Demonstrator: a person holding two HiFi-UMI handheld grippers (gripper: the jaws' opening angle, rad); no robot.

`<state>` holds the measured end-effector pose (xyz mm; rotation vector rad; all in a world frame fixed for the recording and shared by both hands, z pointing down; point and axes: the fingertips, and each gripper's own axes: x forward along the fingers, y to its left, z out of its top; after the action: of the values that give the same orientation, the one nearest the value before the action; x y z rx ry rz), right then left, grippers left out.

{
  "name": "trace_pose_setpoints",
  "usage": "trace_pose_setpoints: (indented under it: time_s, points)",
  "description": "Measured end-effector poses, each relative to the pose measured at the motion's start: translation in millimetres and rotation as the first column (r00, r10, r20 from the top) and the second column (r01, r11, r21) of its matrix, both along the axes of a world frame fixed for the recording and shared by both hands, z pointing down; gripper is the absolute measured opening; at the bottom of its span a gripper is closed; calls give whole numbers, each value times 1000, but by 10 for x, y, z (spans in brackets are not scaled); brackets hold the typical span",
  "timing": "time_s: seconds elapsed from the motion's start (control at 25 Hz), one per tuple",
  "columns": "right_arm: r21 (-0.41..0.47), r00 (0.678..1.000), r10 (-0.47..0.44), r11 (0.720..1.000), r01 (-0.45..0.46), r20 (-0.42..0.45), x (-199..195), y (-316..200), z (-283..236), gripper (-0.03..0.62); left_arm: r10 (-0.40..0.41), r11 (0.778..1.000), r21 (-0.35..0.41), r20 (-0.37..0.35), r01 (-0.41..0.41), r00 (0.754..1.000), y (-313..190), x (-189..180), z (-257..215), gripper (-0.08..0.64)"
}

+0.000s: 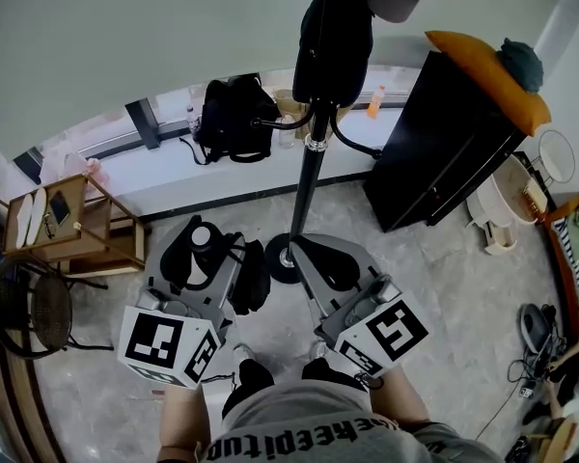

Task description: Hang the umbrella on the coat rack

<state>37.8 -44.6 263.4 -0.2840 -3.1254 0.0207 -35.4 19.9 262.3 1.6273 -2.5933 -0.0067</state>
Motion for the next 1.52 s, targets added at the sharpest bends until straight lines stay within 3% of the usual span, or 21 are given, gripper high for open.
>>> trace_pose_setpoints:
  time_s: [0.92,1.52]
  points:
    - [-8,985,171,985,-171,0,-444,670,74,11,172,985,9,3,-172,985,507,-541,42,258]
    - [15,983,179,984,-178,-37,-658,717,116,11,169,985,26,-27,-169,985,559,-786,107,258]
